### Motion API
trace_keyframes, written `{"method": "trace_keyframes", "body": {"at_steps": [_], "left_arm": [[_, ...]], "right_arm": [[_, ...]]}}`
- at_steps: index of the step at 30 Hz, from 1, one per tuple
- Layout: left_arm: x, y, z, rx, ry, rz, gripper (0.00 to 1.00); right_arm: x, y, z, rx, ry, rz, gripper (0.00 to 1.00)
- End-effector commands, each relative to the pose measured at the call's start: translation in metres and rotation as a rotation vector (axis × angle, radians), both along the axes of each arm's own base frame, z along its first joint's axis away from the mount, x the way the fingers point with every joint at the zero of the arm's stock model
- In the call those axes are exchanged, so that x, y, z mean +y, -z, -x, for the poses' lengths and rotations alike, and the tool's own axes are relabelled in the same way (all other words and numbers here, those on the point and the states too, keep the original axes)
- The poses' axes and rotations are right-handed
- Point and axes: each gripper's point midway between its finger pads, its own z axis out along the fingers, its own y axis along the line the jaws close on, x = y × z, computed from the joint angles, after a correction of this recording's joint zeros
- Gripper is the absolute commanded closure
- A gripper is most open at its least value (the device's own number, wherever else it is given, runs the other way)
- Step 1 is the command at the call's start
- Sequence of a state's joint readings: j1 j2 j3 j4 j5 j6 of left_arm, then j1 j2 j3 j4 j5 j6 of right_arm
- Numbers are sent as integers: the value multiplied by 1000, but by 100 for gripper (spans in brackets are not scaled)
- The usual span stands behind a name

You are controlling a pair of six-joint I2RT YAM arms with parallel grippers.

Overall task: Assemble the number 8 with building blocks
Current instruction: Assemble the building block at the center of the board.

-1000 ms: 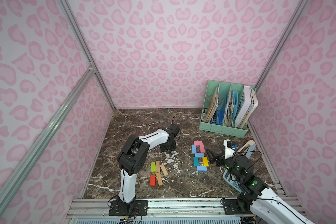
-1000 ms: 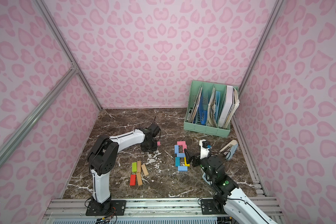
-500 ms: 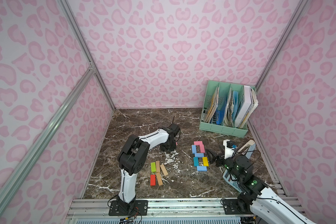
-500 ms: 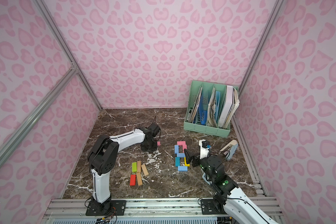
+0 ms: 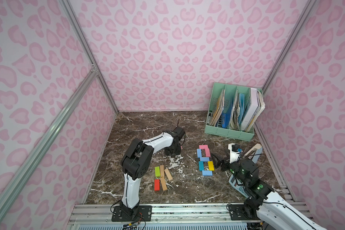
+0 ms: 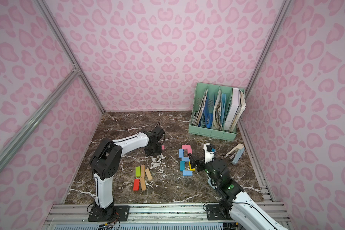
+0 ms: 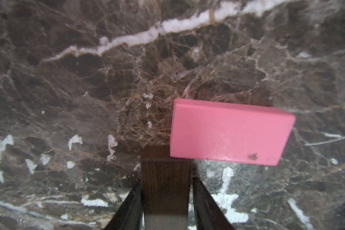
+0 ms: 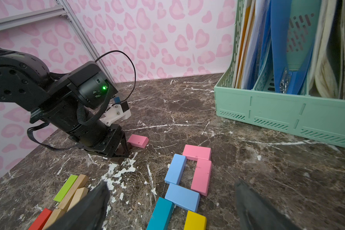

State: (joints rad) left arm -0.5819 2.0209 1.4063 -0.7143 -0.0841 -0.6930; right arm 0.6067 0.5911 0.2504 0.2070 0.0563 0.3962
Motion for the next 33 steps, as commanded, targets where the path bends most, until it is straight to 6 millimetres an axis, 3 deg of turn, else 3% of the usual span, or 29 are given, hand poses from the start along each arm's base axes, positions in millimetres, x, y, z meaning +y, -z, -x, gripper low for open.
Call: {"method": "trace_keyframes", "body": {"at_steps": [1, 9, 13, 18, 21, 26, 30, 33], "left_arm": [[8, 1, 5, 14, 1, -26, 48], [5, -32, 1, -43, 3, 14, 38], [11, -70, 1, -135, 0, 33, 32], [37, -121, 8, -297, -12, 13, 23], [58, -151, 15, -393, -24, -21, 17], [97, -198, 33, -548, -58, -92, 2], [124, -222, 46, -641, -92, -125, 1], [144, -229, 56, -662, -131, -112, 1]], "right_arm": [[3, -12, -1, -31, -9, -24, 1], [3, -12, -1, -26, -10, -24, 1], [6, -10, -4, 6, -16, -5, 3], [28, 3, -9, 110, -79, 50, 4], [51, 14, -11, 162, -112, 123, 4], [111, 32, 1, 190, -215, 314, 3], [157, 50, 11, 264, -306, 383, 3], [191, 59, 20, 322, -378, 396, 3]]}}
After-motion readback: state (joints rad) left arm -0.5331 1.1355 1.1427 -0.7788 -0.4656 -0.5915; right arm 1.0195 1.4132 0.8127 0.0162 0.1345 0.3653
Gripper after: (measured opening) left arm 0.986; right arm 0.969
